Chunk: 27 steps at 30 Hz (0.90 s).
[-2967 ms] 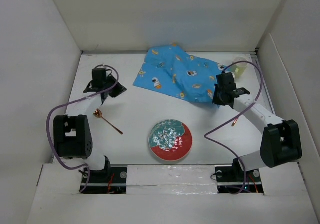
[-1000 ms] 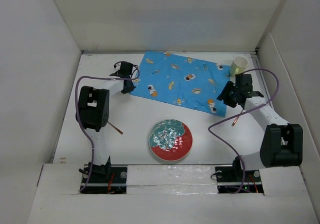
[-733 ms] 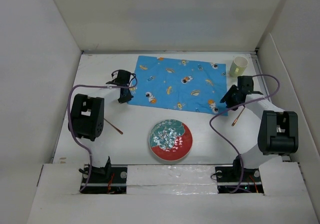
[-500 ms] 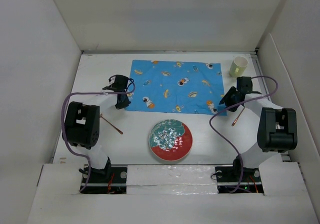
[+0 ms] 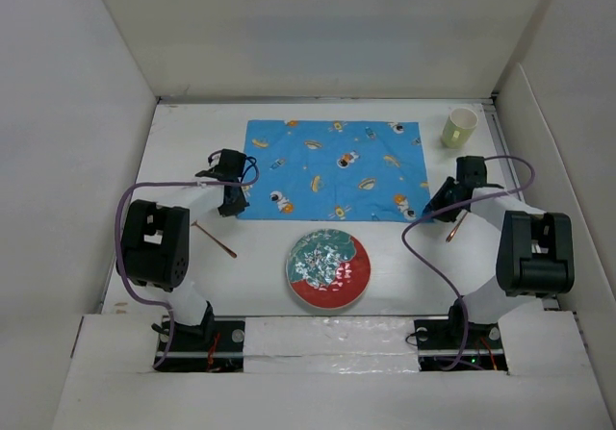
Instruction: Set the dinner table for one person
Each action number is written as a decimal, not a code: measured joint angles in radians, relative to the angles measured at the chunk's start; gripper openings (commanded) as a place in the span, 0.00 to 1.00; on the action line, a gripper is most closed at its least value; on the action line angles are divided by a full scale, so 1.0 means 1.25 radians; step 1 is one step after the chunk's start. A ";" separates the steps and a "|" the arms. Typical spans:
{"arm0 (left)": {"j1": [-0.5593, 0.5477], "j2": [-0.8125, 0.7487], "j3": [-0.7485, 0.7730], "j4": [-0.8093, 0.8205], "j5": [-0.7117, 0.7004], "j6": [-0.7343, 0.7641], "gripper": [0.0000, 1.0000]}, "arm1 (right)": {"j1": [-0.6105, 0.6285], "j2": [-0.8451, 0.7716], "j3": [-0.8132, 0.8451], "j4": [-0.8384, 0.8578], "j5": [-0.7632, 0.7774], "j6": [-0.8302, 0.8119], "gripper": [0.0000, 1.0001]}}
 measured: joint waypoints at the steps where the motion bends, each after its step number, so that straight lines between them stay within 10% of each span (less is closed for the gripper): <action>1: 0.000 0.000 0.000 0.000 0.000 0.001 0.00 | 0.000 -0.001 -0.002 -0.003 -0.001 0.000 0.26; 12: 0.000 -0.041 -0.038 -0.019 0.009 0.009 0.01 | -0.015 -0.088 -0.052 -0.049 -0.011 -0.003 0.27; 16: 0.000 -0.049 -0.019 -0.047 0.001 0.015 0.26 | -0.016 -0.138 -0.022 -0.077 -0.029 0.000 0.00; 21: 0.000 -0.065 0.081 -0.078 0.001 0.028 0.47 | -0.017 -0.209 0.085 -0.067 -0.037 0.019 0.00; 25: -0.001 -0.104 0.245 -0.072 0.036 0.045 0.45 | -0.025 -0.213 0.182 -0.029 -0.047 0.030 0.00; 27: -0.008 -0.124 0.289 -0.058 0.052 0.050 0.19 | -0.034 -0.191 0.230 -0.017 -0.051 0.035 0.00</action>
